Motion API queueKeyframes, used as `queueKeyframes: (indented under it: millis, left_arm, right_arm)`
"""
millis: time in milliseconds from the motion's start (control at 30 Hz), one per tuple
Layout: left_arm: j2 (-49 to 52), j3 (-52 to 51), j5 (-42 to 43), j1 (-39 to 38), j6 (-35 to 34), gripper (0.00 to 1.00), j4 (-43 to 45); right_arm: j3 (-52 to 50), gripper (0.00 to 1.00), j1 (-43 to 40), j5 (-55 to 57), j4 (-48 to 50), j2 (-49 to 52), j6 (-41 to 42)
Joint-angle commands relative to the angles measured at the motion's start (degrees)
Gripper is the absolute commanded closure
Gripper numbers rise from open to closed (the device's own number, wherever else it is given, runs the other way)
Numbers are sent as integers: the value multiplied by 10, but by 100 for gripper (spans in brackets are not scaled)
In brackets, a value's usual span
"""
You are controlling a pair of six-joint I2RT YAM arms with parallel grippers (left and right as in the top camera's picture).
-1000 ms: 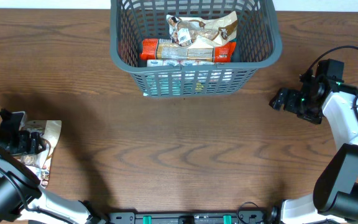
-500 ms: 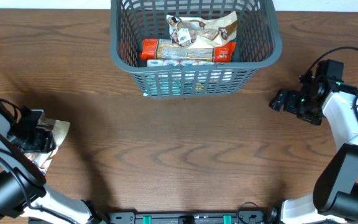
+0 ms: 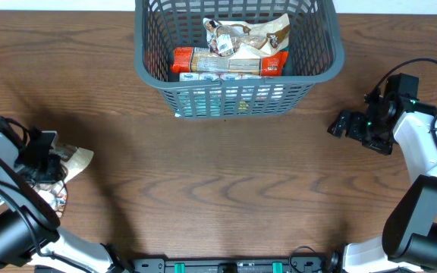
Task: Pack container
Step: 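Carry the pouch over the basket and release it inside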
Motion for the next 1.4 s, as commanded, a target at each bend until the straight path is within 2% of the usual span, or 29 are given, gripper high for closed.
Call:
queueKeyframes:
  millis: [0, 200, 367, 567, 733, 900, 1100, 1233, 1367]
  left_arm:
    - [-2, 9, -7, -24, -40, 94, 3]
    - [-63, 43, -7, -67, -130, 94, -2]
    - [-126, 111, -6, -116, -215, 94, -28]
    - [-165, 280, 9, -194, -301, 94, -114]
    - [-165, 435, 74, -279, -301, 94, -150]
    - [-165, 540, 83, -409, -207, 94, -111]
    - [-143, 546, 83, -554, -32, 94, -22]
    - [-97, 546, 83, -599, 11, 94, -14]
    - [-36, 546, 83, -613, 44, 94, -14]
  right_arm:
    - [0, 1, 0, 0, -1, -4, 2]
    - [0, 1, 0, 0, -3, -4, -5]
    - [0, 1, 0, 0, 0, -4, -14]
    - [0, 1, 0, 0, 7, -4, -19]
    - [0, 1, 0, 0, 6, -4, -25]
    - [0, 1, 0, 0, 6, -4, -30]
    - [0, 1, 0, 0, 6, -4, -30]
    - [0, 1, 0, -1, 2, -4, -30]
    - [0, 1, 0, -1, -8, -4, -30]
